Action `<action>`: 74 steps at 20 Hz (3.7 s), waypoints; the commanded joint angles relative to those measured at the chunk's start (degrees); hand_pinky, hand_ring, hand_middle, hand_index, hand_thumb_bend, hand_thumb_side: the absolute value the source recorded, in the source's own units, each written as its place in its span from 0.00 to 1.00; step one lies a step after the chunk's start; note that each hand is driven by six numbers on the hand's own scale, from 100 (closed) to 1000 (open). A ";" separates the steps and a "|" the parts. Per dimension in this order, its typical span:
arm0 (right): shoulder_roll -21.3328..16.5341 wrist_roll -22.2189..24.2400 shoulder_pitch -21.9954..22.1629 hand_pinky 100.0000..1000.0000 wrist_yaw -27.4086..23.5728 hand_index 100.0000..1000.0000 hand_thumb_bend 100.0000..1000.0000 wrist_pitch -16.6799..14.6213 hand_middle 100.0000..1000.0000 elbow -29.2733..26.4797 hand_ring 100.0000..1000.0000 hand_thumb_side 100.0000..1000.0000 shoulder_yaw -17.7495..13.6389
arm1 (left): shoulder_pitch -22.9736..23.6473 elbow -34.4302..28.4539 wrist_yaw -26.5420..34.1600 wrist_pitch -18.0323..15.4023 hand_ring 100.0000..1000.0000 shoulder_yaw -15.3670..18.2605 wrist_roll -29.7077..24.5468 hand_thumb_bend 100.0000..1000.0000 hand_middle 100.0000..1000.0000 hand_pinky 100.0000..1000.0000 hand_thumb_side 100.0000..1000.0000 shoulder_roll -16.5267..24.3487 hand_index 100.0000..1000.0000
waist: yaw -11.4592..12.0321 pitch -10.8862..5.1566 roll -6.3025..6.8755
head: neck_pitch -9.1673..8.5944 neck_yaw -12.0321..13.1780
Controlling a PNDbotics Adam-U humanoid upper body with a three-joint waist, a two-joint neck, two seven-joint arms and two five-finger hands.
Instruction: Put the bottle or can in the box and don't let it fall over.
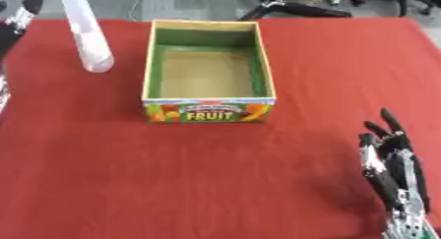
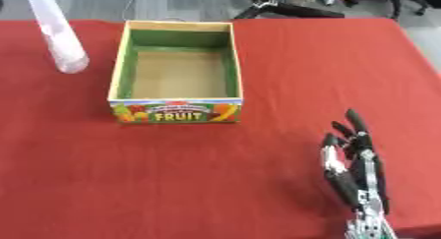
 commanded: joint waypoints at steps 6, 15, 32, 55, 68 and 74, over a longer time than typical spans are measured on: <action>-0.29 1.12 -1.29 0.77 -0.81 0.96 0.00 -0.02 1.00 -0.79 0.87 0.41 0.67 | -5.49 6.42 -3.41 -2.19 1.00 -0.24 -2.73 0.88 0.94 0.90 0.52 -0.88 0.91 | -1.72 0.19 -0.15 | -1.60 0.84; 0.02 1.66 -2.45 0.77 -1.19 0.96 0.00 0.03 1.00 -0.92 0.87 0.41 1.07 | -7.11 8.54 -6.91 -0.23 1.00 -0.02 0.63 0.85 0.92 0.89 0.51 -1.10 0.90 | -3.74 1.62 -0.10 | -3.20 2.54; 0.36 2.04 -3.24 0.77 -1.49 0.96 0.00 -0.12 1.00 -0.81 0.87 0.41 1.27 | -6.92 8.24 -9.30 3.68 1.00 -0.42 4.07 0.39 0.60 0.66 0.09 -1.85 0.73 | -4.76 2.50 0.11 | -3.73 3.98; -0.19 1.98 -2.64 0.77 -1.25 0.96 0.00 -0.07 1.00 -0.62 0.87 0.41 0.98 | -6.55 -17.37 -7.58 4.49 0.72 -4.23 -1.01 0.00 0.15 0.18 0.03 2.72 0.40 | -3.24 1.66 0.13 | -3.08 3.02; 0.03 2.67 -2.86 0.77 -1.53 0.96 0.00 -0.09 1.00 -0.69 0.87 0.41 1.46 | -6.77 -21.16 -4.90 3.87 0.79 -14.20 -17.86 0.00 0.17 0.23 0.03 -6.06 0.42 | -4.53 1.43 -0.17 | -3.66 3.27; 0.21 2.87 -3.06 0.77 -1.64 0.96 0.00 -0.10 1.00 -0.68 0.87 0.41 1.53 | -6.44 -13.83 -5.68 1.01 0.92 -14.39 -18.64 0.00 0.29 0.47 0.00 -10.05 0.53 | -5.00 1.54 -0.28 | -3.98 3.14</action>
